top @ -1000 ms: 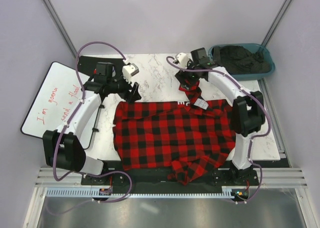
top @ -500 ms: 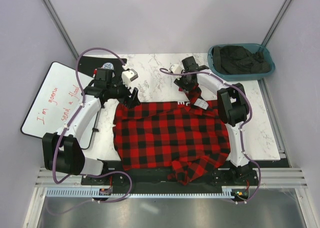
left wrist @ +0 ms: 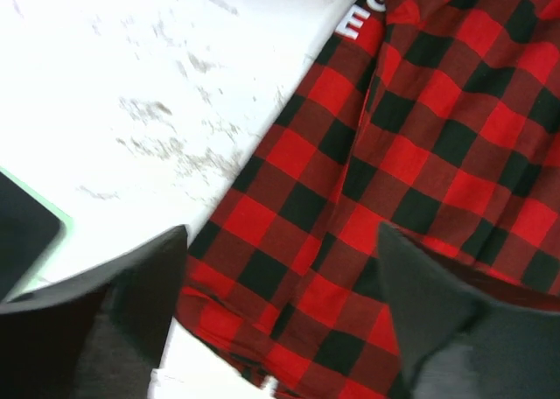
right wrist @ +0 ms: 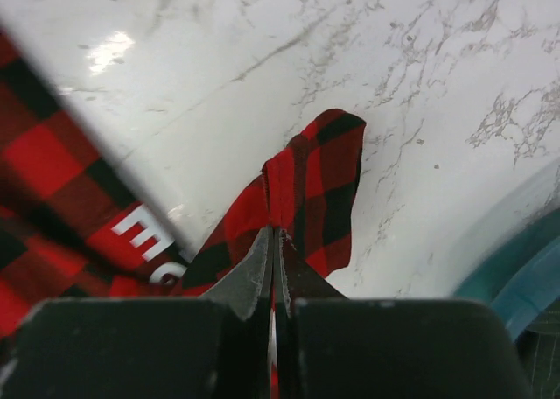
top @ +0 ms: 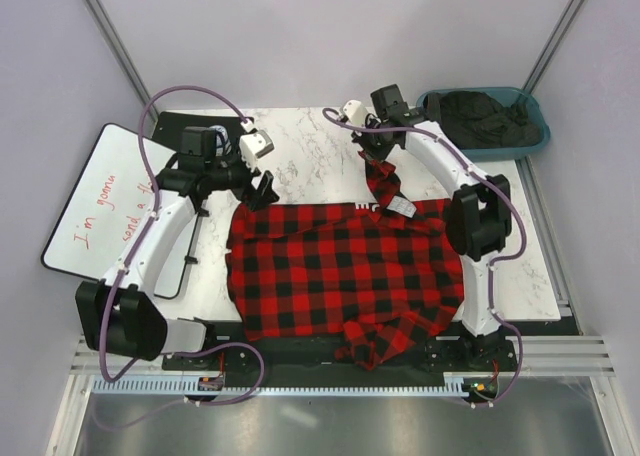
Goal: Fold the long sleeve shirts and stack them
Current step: Fold the shirt
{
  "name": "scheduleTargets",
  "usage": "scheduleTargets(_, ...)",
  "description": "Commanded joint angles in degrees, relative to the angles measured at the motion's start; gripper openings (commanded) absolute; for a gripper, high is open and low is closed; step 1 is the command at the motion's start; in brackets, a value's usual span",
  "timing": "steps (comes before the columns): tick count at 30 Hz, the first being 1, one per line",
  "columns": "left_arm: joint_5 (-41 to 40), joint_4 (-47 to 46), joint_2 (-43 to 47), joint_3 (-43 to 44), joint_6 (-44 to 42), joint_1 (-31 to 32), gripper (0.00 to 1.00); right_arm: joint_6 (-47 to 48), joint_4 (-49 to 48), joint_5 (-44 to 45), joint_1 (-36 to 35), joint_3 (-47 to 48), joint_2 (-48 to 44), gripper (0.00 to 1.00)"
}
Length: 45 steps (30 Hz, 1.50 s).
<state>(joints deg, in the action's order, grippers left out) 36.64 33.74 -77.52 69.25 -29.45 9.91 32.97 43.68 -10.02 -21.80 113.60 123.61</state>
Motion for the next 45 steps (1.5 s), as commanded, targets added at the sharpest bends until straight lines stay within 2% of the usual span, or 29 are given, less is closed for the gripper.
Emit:
scheduleTargets(1,7.37,-0.78,7.63,1.41,-14.12,-0.07,1.00,-1.33,10.79,-12.88,-0.26,2.50,-9.70,0.00)
scheduleTargets(3,10.01,-1.21,9.83,-0.33,-20.95,0.11,1.00,-1.50,15.27,-17.47,-0.26,1.80,-12.32,0.00)
scheduleTargets(6,12.57,-4.11,13.52,-3.32,-26.34,2.21,1.00,-2.56,18.09,-25.03,-0.26,-1.53,-16.63,0.00)
scheduleTargets(9,8.90,-9.37,16.34,-7.53,-29.17,9.93,1.00,-2.56,21.34,-32.67,-0.26,-3.91,-19.36,0.00)
scheduleTargets(10,6.27,-12.09,17.13,-8.95,-29.26,14.04,1.00,-2.39,22.14,-34.00,-0.35,-4.87,-19.90,0.00)
scheduleTargets(14,0.81,-20.44,17.23,-12.82,-32.15,22.59,0.99,-2.90,24.35,-36.12,-1.22,-7.33,-23.15,0.00)
scheduleTargets(17,-0.96,-20.99,15.30,-10.55,-25.43,26.20,0.97,-9.48,20.84,-37.43,-1.23,-10.93,-26.13,0.00)
scheduleTargets(18,-2.00,-21.51,13.55,-8.37,-16.34,26.82,0.96,-12.03,15.61,-37.09,-1.23,-12.60,-29.01,0.00)
scheduleTargets(19,-5.67,-21.78,12.49,-7.39,-11.03,27.96,0.96,-15.01,11.64,-36.22,-1.23,-17.05,-30.87,0.00)
scheduleTargets(20,-7.79,-22.13,11.61,-5.55,-5.06,28.23,0.95,-21.57,3.68,-35.25,-1.31,-19.36,-32.80,0.00)
scheduleTargets(21,-9.47,-21.18,10.21,-4.75,4.74,28.23,0.94,-24.50,-0.05,-34.02,-1.23,-21.47,-36.13,0.00)
scheduleTargets(23,-12.55,-20.99,10.10,-4.39,15.41,28.41,0.94,-31.87,-8.56,-30.51,-1.23,-25.87,-38.79,0.00)
scheduleTargets(28,-15.81,-25.11,11.78,-6.68,25.22,30.78,0.97,-42.19,-19.24,-25.49,-1.31,-31.15,-45.12,0.00)
scheduleTargets(31,-16.34,-25.99,10.90,-5.71,24.45,32.10,0.99,-44.22,-21.36,-32.93,-1.31,-31.86,-45.04,0.00)
scheduleTargets(33,-11.80,-25.66,11.33,-5.53,13.16,32.10,0.95,-41.17,-20.05,-37.51,-1.31,-32.04,-44.43,0.00)
scheduleTargets(34,-4.37,-24.08,12.12,-5.36,6.67,32.10,0.93,-38.88,-18.04,-38.75,-1.31,-30.56,-44.07,0.00)
scheduleTargets(35,-0.82,-20.24,14.65,-6.14,-7.15,32.01,0.89,-37.29,-13.84,-41.19,-1.23,-29.50,-42.85,0.00)
scheduleTargets(36,2.87,-18.37,15.89,-6.76,-14.07,32.10,0.87,-33.54,-11.36,-42.09,-1.31,-27.14,-42.06,0.00)
scheduleTargets(37,3.60,-16.70,17.12,-7.37,-20.06,32.10,0.86,-31.15,-8.12,-42.62,-1.31,-25.73,-41.27,0.00)
scheduleTargets(38,3.96,-12.16,18.87,-7.55,-30.12,32.10,0.86,-29.30,-3.47,-43.23,-1.49,-24.84,-39.78,0.00)
scheduleTargets(40,5.10,-5.82,19.33,-6.16,-38.62,32.10,0.86,-25.17,1.64,-45.08,-1.49,-23.25,-38.71,0.00)
scheduleTargets(41,5.97,0.04,19.51,-4.67,-47.10,32.10,0.86,-24.19,2.80,-45.52,-1.92,-23.34,-38.01,0.00)
scheduleTargets(43,6.60,4.39,19.94,-4.21,-55.32,33.24,0.87,-21.13,6.22,-45.79,-2.36,-23.25,-37.31,0.00)
scheduleTargets(45,3.62,6.69,19.86,-4.74,-64.91,36.66,0.87,-19.36,7.99,-46.05,-3.42,-23.34,-36.25,0.00)
